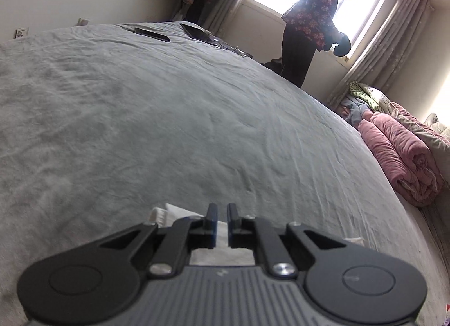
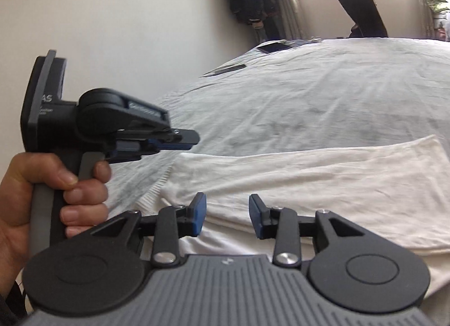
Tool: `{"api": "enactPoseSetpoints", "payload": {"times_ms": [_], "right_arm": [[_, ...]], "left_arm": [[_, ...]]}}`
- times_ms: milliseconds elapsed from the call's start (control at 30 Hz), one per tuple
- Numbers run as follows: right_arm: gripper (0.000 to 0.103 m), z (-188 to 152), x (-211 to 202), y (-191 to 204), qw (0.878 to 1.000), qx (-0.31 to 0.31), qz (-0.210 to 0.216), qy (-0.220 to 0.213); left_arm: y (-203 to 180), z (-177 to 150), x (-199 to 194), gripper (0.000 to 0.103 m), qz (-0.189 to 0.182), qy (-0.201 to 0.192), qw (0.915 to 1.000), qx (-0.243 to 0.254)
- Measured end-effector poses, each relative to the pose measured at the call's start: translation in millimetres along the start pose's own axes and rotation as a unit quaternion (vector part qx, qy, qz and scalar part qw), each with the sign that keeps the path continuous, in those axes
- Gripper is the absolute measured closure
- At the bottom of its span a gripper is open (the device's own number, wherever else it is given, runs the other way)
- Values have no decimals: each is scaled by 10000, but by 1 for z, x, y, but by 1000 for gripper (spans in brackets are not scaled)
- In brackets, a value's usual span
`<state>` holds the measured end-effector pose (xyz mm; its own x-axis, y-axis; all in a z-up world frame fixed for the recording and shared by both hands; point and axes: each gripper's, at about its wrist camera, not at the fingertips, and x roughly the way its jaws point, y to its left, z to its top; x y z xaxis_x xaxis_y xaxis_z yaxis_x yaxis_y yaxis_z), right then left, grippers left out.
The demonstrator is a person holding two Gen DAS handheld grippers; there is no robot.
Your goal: Fold clothes
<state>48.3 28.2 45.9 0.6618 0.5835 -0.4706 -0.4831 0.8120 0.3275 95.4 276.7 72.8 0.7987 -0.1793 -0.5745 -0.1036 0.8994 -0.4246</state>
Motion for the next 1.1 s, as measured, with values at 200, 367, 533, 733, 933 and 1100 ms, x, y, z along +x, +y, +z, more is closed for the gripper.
{"api": "enactPoseSetpoints", "payload": {"times_ms": [200,367,533,733,933,1100], "right_arm": [[65,-22,-61,-64,9934,443,-1039,-198],[58,-37,-81,-106,9786,460,-1998,-203],[58,-40,-74,-112,9799,363,-1958,-139],[59,-43,-66,-115,9730,91,-2306,-19],[59,-42,-56,-101,9582,-682,-2777,43],[59,-40,-43,-83,9482,-1193,-2944,35]], "left_arm": [[-32,-17,14,92,-186,356,9990,214],[-58,-32,22,89,-206,557,9971,485],[-72,-47,29,87,-159,678,9951,699],[-74,-59,38,87,26,819,9929,864],[-77,-61,41,86,98,844,9923,898],[-79,-62,42,84,124,841,9921,927]]}}
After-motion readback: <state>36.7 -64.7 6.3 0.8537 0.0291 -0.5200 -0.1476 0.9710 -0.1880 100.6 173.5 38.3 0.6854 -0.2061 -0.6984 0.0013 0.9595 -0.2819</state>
